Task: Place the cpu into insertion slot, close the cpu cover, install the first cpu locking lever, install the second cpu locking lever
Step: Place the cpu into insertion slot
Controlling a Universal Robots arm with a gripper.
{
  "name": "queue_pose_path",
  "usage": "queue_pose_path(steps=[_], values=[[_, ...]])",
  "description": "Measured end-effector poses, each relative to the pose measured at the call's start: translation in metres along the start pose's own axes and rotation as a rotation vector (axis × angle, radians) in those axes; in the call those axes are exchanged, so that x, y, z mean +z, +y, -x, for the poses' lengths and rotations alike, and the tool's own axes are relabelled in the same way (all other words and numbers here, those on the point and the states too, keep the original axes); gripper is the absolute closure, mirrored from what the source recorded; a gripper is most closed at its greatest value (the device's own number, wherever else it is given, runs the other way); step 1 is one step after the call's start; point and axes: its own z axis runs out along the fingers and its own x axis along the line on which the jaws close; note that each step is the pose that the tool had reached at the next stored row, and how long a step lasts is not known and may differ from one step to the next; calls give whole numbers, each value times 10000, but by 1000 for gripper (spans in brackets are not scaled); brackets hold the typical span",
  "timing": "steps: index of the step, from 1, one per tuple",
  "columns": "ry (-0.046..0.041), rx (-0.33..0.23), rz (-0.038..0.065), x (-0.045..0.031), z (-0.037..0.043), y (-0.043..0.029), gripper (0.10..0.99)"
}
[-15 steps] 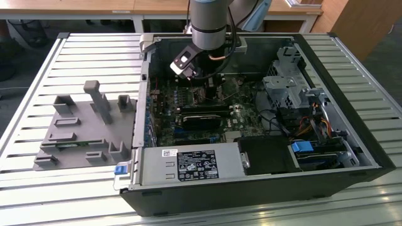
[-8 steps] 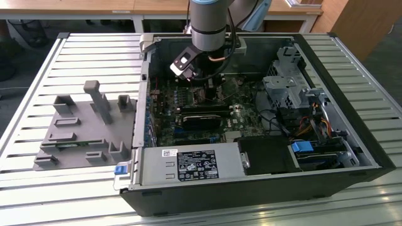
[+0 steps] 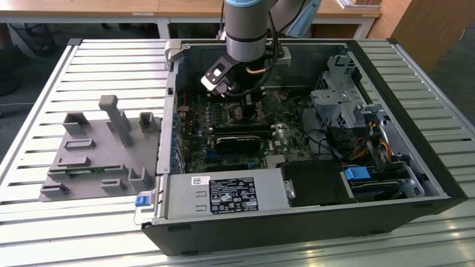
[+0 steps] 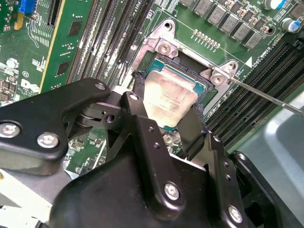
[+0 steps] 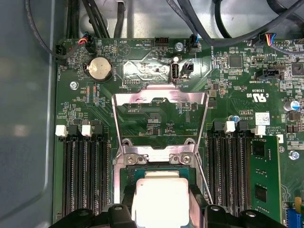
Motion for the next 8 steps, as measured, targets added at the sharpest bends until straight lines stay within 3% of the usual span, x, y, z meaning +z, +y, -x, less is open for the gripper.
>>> queue_pose_path(steps=[8], values=[[3, 1, 2, 2, -1, 0, 553]])
